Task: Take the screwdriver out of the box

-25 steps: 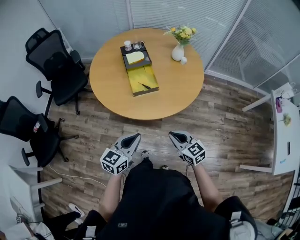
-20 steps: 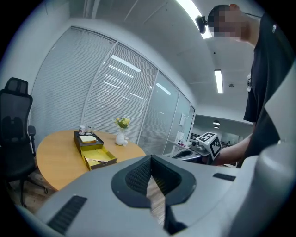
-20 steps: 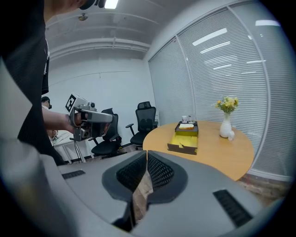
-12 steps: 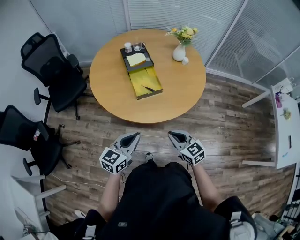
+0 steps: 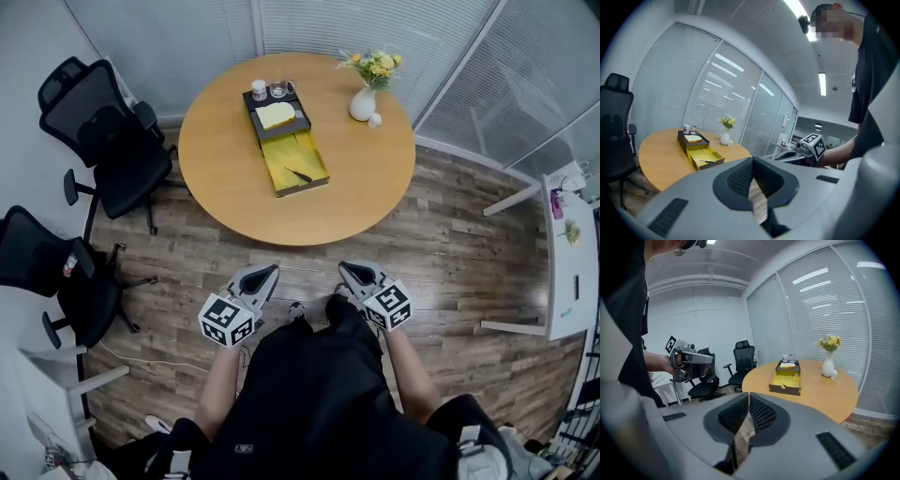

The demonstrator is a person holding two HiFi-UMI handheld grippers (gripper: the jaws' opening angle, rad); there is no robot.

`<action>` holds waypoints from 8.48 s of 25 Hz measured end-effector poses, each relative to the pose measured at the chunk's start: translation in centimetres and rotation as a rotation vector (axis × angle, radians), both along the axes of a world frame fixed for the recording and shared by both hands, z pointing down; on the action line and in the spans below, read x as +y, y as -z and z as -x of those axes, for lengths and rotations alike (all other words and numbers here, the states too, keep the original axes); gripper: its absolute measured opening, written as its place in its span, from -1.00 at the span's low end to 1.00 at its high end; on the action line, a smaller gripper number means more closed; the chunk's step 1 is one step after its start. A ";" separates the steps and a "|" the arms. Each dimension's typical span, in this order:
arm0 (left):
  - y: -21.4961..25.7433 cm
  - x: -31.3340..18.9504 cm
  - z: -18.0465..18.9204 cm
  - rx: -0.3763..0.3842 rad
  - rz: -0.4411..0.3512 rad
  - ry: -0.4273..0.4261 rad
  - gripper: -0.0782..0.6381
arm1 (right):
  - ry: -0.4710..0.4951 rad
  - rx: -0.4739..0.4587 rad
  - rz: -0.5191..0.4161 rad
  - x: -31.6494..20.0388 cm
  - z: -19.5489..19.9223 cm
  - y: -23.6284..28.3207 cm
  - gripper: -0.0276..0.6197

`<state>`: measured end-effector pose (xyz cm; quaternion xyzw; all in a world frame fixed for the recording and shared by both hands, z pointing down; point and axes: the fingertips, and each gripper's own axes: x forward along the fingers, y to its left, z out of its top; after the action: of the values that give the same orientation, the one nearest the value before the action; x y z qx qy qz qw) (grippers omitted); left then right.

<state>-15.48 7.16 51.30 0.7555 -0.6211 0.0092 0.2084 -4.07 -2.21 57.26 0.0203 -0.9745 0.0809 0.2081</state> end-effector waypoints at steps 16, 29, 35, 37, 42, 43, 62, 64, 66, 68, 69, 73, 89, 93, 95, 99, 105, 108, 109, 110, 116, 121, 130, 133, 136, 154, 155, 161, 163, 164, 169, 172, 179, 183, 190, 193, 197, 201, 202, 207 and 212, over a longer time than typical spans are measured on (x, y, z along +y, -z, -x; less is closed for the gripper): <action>-0.4 -5.1 2.5 -0.010 0.046 0.055 -0.76 | 0.061 -0.008 0.039 -5.5 3.5 -0.8 -0.89; -0.4 -13.3 3.1 -0.004 0.058 0.115 -0.76 | 0.130 -0.002 0.055 -13.9 4.9 -1.3 -0.89; -0.4 -17.1 3.1 -0.019 0.068 0.141 -0.76 | 0.161 -0.010 0.065 -18.0 5.4 -1.7 -0.89; -0.3 -18.2 3.1 -0.020 0.073 0.151 -0.76 | 0.168 -0.013 0.068 -19.5 5.5 -1.9 -0.89; -0.7 -20.1 3.2 -0.036 0.093 0.180 -0.76 | 0.194 -0.016 0.073 -22.3 5.8 -2.3 -0.89; -0.7 -20.4 3.2 -0.039 0.095 0.185 -0.76 | 0.198 -0.015 0.073 -22.7 5.9 -2.4 -0.89; -1.4 -25.0 7.6 -0.029 0.095 0.056 -0.76 | 0.103 0.027 0.114 -22.6 7.2 -4.0 -0.89; -1.7 -25.5 8.7 -0.041 0.108 0.011 -0.76 | 0.064 0.037 0.127 -22.3 7.8 -4.1 -0.89; -2.4 -25.9 9.9 -0.074 0.130 -0.048 -0.76 | 0.031 0.043 0.133 -21.7 8.5 -4.0 -0.89; -3.7 -26.2 10.9 -0.122 0.163 -0.108 -0.76 | 0.007 0.051 0.131 -21.0 9.1 -3.9 -0.89; -4.2 -26.4 11.3 -0.138 0.174 -0.134 -0.76 | -0.005 0.059 0.129 -20.7 9.2 -3.9 -0.89; -5.9 -27.2 12.9 -0.172 0.192 -0.234 -0.76 | -0.082 0.085 0.137 -19.7 9.6 -4.4 -0.89; -14.3 -30.1 13.4 -0.386 0.277 -0.641 -0.76 | -0.347 0.125 0.157 -15.7 9.2 -5.9 -0.89; -15.6 -30.4 13.2 -0.455 0.282 -0.736 -0.76 | -0.393 0.118 0.160 -15.3 9.4 -5.8 -0.89; -16.1 -30.6 13.1 -0.486 0.279 -0.777 -0.76 | -0.408 0.117 0.163 -15.0 9.5 -5.9 -0.89; -17.3 -30.8 12.6 -0.533 0.292 -0.852 -0.76 | -0.427 0.130 0.162 -14.5 9.4 -6.1 -0.89; -18.5 -31.4 11.8 -0.594 0.300 -0.937 -0.74 | -0.450 0.151 0.168 -13.9 8.7 -6.8 -0.89; -19.8 -31.4 11.7 -0.654 0.326 -0.981 -0.49 | -0.443 0.159 0.173 -13.5 8.7 -7.0 -0.89; -20.2 -31.3 11.7 -0.673 0.334 -0.996 -0.49 | -0.440 0.160 0.173 -13.5 8.8 -7.1 -0.89; -20.6 -31.3 11.6 -0.688 0.341 -1.009 -0.48 | -0.439 0.160 0.173 -13.5 8.9 -7.1 -0.89; -23.6 -30.7 11.7 -0.827 0.401 -1.128 -0.47 | -0.427 0.150 0.185 -13.6 9.1 -7.1 -0.89; -25.1 -30.6 11.6 -0.862 0.424 -1.171 -0.47 | -0.409 0.162 0.201 -13.0 9.0 -7.5 -0.89; -27.1 -30.3 11.2 -0.885 0.456 -1.219 -0.46 | -0.411 0.171 0.224 -12.6 8.4 -7.5 -0.89; -27.6 -30.4 11.2 -0.902 0.467 -1.245 -0.46 | -0.416 0.181 0.231 -12.5 8.0 -7.9 -0.89; -28.2 -30.5 11.2 -0.914 0.479 -1.265 -0.47 | -0.428 0.190 0.232 -12.4 7.5 -8.0 -0.89; -28.1 -31.3 10.8 -0.994 0.451 -1.248 -0.58 | -0.425 0.185 0.237 -12.8 7.4 -8.7 -0.89; -27.9 -31.4 10.9 -0.993 0.449 -1.232 -0.58 | -0.421 0.183 0.236 -12.8 7.5 -8.7 -0.89; -24.7 -32.0 10.7 -0.951 0.404 -1.130 -0.58 | -0.374 0.184 0.220 -12.3 8.3 -8.6 -0.89; -23.6 -32.0 10.6 -0.942 0.387 -1.103 -0.58 | -0.366 0.174 0.209 -12.5 8.4 -8.2 -0.89; -23.1 -32.0 10.5 -0.935 0.379 -1.091 -0.58 | -0.363 0.170 0.204 -12.6 8.5 -8.1 -0.89; -20.1 -32.0 10.5 -0.885 0.311 -1.014 -0.58 | -0.341 0.159 0.186 -12.8 9.2 -7.9 -0.89; -18.3 -31.8 10.6 -0.864 0.280 -0.973 -0.58 | -0.330 0.156 0.177 -13.0 9.3 -8.1 -0.89; -14.5 -31.0 10.2 -0.748 0.218 -0.881 -0.58 | -0.334 0.125 0.139 -14.6 9.5 -7.3 -0.89; -12.9 -30.3 9.7 -0.673 0.191 -0.846 -0.58 | -0.332 0.111 0.118 -15.3 9.8 -6.8 -0.89; -9.4 -29.2 7.5 -0.417 0.111 -0.744 -0.58 | -0.338 0.098 0.089 -16.3 9.8 -6.2 -0.89; -7.9 -28.9 6.7 -0.288 0.070 -0.706 -0.58 | -0.326 0.090 0.074 -16.5 9.9 -5.8 -0.89; -6.6 -28.3 6.0 -0.186 0.029 -0.673 -0.58 | -0.301 0.080 0.044 -16.6 10.3 -5.0 -0.89; -5.4 -27.5 5.2 -0.135 0.004 -0.682 -0.58 | -0.287 0.087 0.009 -16.5 10.0 -4.1 -0.89; -5.1 -27.4 5.1 -0.127 -0.003 -0.685 -0.58 | -0.290 0.084 0.002 -16.6 10.0 -3.8 -0.89; -4.6 -26.9 5.0 -0.111 -0.020 -0.680 -0.58 | -0.290 0.087 -0.016 -16.6 9.7 -3.3 -0.89; -4.9 -26.6 5.8 -0.061 -0.012 -0.654 -0.58 | -0.292 0.084 -0.022 -16.4 10.1 -3.1 -0.89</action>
<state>-21.25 -19.43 56.22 0.9155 -0.3514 0.0948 0.1713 -14.16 -18.59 60.36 0.1673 -0.9525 0.0987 0.2345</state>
